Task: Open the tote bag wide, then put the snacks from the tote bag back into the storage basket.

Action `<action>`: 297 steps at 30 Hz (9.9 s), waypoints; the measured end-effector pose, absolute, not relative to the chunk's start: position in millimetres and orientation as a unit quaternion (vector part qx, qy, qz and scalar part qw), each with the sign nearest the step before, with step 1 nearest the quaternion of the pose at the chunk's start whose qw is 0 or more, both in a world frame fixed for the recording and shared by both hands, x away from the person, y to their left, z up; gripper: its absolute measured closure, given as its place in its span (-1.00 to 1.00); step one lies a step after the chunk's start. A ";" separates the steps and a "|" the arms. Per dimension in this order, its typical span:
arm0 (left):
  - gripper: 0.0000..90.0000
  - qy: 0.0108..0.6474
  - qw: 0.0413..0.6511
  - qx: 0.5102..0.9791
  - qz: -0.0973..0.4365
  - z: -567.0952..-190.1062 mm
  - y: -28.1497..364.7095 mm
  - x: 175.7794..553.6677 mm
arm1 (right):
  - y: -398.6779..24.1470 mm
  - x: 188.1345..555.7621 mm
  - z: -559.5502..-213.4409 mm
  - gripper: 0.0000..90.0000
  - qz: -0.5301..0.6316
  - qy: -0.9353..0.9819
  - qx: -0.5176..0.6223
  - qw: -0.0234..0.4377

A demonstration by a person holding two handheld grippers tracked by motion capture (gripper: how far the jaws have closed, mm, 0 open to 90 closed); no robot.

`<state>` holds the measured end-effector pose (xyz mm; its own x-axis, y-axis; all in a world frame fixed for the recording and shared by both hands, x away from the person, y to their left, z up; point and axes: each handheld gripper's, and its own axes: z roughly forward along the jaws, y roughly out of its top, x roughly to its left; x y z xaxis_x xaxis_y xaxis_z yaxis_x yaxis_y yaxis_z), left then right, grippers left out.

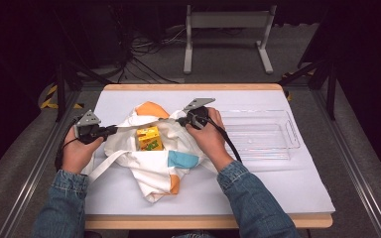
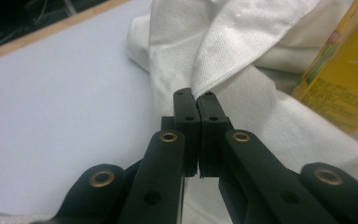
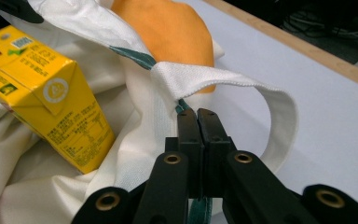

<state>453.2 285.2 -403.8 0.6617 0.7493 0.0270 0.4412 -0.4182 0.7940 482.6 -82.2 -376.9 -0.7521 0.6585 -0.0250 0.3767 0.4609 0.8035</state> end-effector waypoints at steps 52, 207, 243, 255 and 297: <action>-0.38 0.385 0.465 0.786 0.132 -377.4 306.6 419.4 | -97.8 466.9 -360.1 0.05 0.495 0.806 0.302 0.120; -0.72 0.423 0.455 0.770 0.146 -346.1 317.8 376.8 | -54.3 463.3 -299.0 0.17 0.526 0.848 0.030 0.067; -0.80 0.432 0.455 0.764 0.152 -347.6 322.6 373.6 | -163.5 450.0 -258.2 0.17 0.525 0.841 0.065 0.109; -0.81 0.430 0.452 0.767 0.152 -348.1 321.9 374.5 | -201.7 450.4 -254.8 0.17 0.527 0.836 0.087 0.123; -0.88 0.427 0.454 0.767 0.153 -349.3 320.0 372.9 | -297.2 454.2 -302.4 0.17 0.508 0.837 0.140 0.149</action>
